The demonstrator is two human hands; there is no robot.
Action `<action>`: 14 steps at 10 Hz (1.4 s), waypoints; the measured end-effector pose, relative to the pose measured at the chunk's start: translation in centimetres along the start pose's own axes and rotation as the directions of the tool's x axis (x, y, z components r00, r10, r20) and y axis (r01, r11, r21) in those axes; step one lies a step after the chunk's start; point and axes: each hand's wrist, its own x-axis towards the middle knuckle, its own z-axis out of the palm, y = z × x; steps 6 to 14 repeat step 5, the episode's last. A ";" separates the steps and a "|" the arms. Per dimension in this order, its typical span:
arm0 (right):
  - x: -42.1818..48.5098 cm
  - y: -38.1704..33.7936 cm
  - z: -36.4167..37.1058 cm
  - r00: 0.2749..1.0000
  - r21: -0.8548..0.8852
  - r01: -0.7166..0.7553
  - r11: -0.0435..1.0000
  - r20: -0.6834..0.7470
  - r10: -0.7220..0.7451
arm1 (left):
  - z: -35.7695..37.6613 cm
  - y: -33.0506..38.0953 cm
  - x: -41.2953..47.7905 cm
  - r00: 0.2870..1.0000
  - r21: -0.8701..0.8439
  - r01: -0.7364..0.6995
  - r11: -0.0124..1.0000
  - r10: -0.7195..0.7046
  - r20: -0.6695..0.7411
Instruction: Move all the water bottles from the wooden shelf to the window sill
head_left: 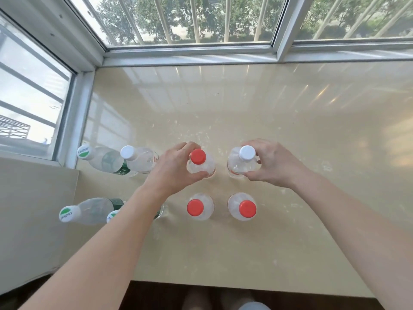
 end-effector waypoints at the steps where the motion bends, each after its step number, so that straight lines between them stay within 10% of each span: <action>1: 0.0 -0.1 0.1 1.000 -0.005 -0.004 1.000 -0.002 0.004 | 0.0 0.0 -0.1 1.000 -0.021 -0.007 1.000 0.007 -0.008; 14: -0.6 -0.8 -0.2 0.997 -0.057 -0.078 0.995 0.008 0.079 | -0.2 0.5 -0.3 1.000 -0.032 0.028 0.999 -0.028 0.014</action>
